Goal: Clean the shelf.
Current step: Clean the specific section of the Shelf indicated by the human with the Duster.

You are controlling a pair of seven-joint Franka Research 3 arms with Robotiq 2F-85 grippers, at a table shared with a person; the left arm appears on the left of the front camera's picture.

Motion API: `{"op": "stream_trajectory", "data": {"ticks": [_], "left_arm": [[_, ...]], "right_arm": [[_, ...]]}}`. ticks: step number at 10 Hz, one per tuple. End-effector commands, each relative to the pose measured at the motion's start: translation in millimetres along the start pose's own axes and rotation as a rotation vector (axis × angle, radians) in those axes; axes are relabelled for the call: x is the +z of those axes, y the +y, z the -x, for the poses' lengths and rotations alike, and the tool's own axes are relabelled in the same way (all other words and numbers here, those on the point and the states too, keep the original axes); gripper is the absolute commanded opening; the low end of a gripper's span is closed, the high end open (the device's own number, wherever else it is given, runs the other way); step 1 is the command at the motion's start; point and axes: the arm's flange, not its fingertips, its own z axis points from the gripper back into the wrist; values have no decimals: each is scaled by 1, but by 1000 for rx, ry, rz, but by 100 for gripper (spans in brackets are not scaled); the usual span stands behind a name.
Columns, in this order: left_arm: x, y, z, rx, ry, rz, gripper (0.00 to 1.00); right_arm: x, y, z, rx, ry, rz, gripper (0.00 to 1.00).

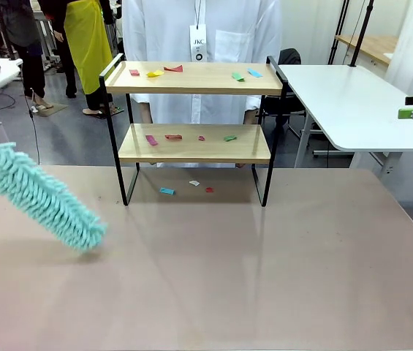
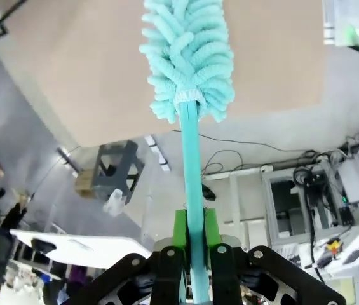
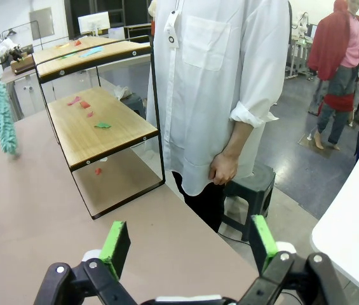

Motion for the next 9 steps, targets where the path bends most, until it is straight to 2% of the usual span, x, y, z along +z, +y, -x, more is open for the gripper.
{"op": "stream_trajectory", "data": {"ticks": [1,2,3,9], "left_arm": [[-4,-6,-5,-53,52,48,13],[-2,-2,-6,-10,-10,63,13],[-7,-3,-8,-30,10,33,13],[-7,-3,-8,-30,10,33,13]], "right_arm": [[0,1,-2,4,0,0,100],[0,1,-2,4,0,0,100],[0,1,-2,4,0,0,100],[0,1,-2,4,0,0,100]]}}
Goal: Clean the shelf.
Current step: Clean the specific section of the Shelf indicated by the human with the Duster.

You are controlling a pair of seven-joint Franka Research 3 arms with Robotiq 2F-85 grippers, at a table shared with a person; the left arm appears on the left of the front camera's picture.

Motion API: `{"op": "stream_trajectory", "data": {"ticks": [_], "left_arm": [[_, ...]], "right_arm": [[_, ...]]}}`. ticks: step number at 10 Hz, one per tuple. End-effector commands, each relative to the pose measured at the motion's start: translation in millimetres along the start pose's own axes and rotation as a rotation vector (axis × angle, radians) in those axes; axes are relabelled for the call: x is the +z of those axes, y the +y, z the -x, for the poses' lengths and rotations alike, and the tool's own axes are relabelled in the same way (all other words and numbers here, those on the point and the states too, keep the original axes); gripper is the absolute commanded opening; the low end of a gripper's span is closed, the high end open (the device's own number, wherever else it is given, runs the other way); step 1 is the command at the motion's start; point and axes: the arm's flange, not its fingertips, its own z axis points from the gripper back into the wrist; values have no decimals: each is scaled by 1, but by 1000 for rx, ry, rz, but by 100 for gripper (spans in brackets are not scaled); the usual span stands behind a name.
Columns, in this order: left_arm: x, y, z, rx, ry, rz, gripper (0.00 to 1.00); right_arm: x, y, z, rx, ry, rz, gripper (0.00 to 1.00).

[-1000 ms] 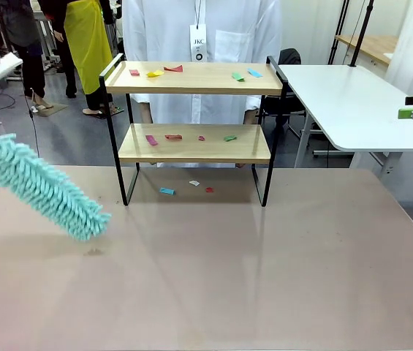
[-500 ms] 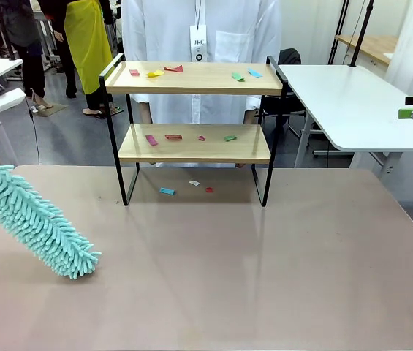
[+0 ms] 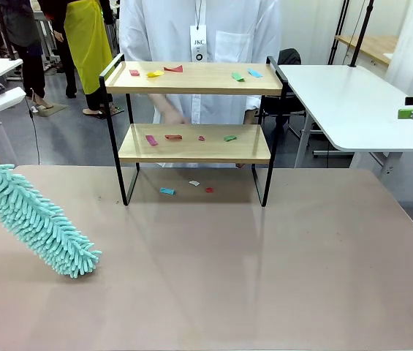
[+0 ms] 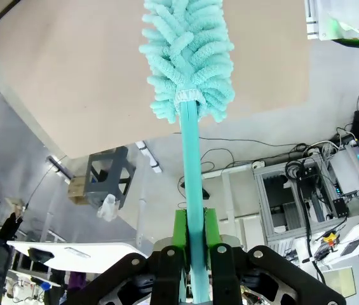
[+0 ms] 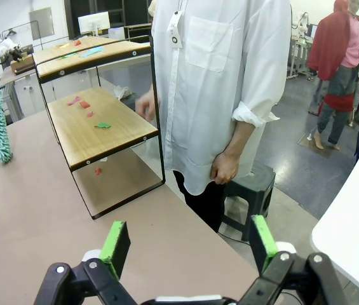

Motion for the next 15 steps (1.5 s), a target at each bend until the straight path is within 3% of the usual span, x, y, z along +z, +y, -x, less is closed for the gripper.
{"op": "stream_trajectory", "data": {"ticks": [1,15], "left_arm": [[0,0,3,3,3,-14,13],[0,0,3,3,3,-14,13]], "right_arm": [[0,1,-2,4,0,0,100],[0,1,-2,4,0,0,100]]}}
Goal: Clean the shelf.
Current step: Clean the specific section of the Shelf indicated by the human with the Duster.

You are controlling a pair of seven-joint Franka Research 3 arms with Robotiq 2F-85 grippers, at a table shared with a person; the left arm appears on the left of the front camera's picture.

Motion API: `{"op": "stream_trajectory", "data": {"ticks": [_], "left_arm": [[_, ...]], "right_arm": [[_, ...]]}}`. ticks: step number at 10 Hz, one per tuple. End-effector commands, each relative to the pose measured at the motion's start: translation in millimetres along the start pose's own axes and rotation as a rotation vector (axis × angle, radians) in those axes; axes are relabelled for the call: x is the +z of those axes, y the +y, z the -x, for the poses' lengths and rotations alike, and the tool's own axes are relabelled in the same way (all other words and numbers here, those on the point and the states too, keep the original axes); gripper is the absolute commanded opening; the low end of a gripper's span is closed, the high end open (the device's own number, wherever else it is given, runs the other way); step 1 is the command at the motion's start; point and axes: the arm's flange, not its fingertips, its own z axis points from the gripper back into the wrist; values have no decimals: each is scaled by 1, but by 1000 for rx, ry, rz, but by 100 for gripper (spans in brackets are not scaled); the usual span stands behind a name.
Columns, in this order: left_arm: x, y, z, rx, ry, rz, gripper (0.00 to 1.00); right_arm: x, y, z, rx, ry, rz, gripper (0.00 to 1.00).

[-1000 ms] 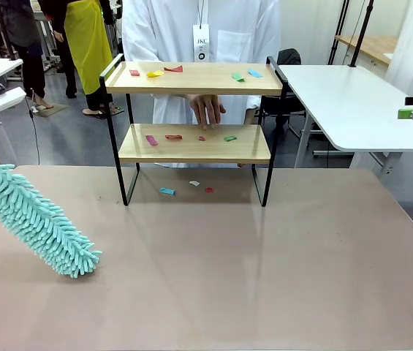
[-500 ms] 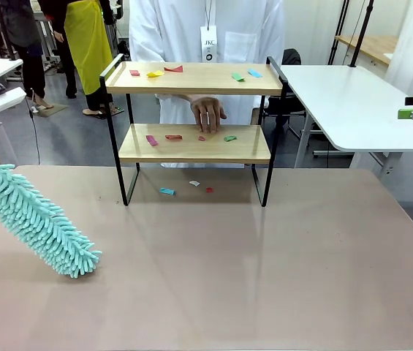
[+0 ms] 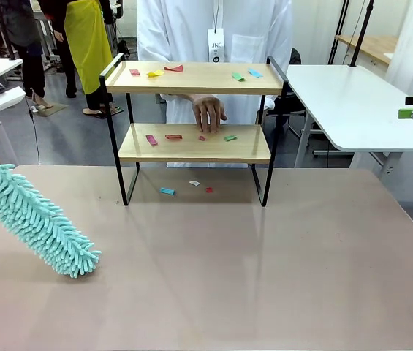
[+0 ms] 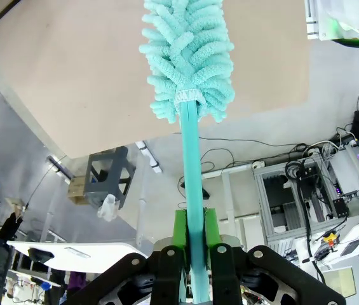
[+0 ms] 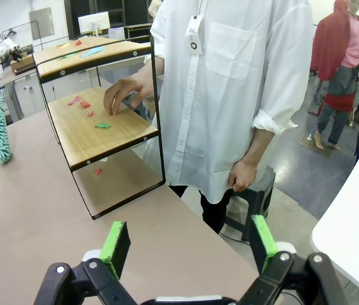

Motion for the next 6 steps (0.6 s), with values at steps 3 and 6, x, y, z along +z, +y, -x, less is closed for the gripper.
{"op": "stream_trajectory", "data": {"ticks": [3,6], "left_arm": [[0,0,3,3,3,-14,13],[7,-13,1,58,-44,-2,13]], "right_arm": [[0,1,-2,4,0,0,100],[0,1,-2,4,0,0,100]]}}
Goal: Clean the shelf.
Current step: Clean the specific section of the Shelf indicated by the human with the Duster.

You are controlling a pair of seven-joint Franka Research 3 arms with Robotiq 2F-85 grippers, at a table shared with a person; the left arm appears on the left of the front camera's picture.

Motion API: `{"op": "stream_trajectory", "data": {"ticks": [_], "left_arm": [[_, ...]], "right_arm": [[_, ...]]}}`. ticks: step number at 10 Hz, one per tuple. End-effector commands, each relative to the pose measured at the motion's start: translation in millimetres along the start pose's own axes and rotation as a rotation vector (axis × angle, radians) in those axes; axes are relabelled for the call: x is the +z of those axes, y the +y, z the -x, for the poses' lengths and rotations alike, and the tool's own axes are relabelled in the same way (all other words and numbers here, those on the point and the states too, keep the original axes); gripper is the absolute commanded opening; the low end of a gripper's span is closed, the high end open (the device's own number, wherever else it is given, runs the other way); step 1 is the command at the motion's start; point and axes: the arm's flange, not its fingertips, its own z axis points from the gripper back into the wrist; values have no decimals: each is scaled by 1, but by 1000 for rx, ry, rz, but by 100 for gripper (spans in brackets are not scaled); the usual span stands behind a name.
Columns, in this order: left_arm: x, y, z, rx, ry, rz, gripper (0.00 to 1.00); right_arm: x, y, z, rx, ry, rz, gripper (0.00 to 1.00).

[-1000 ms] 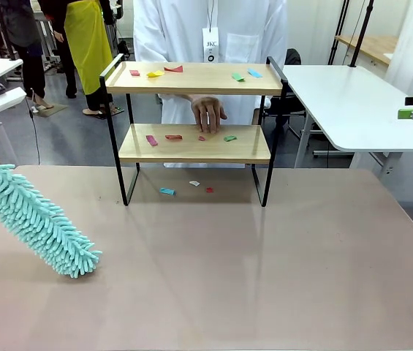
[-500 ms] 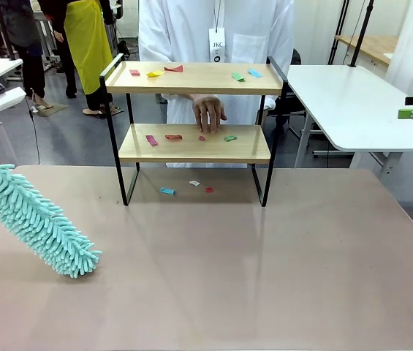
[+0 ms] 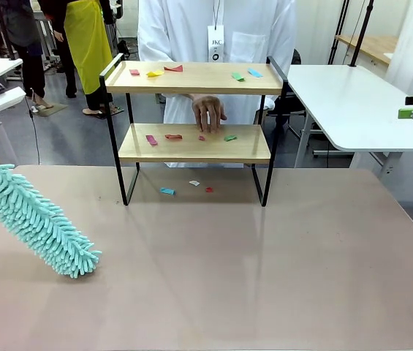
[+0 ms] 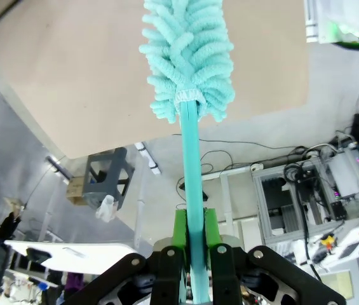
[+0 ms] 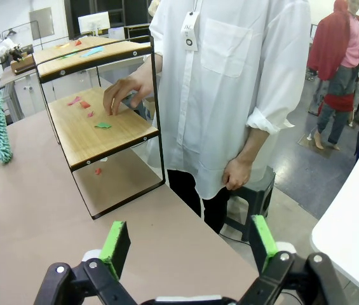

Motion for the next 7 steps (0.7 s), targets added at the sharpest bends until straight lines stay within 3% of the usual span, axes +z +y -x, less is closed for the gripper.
{"op": "stream_trajectory", "data": {"ticks": [1,4,7], "left_arm": [[10,-23,-3,81,-127,4,13],[22,-21,-31,148,-447,20,13],[47,-13,-105,437,-593,-32,13]], "right_arm": [[0,1,-2,4,0,0,100],[0,1,-2,4,0,0,100],[0,1,-2,4,0,0,100]]}}
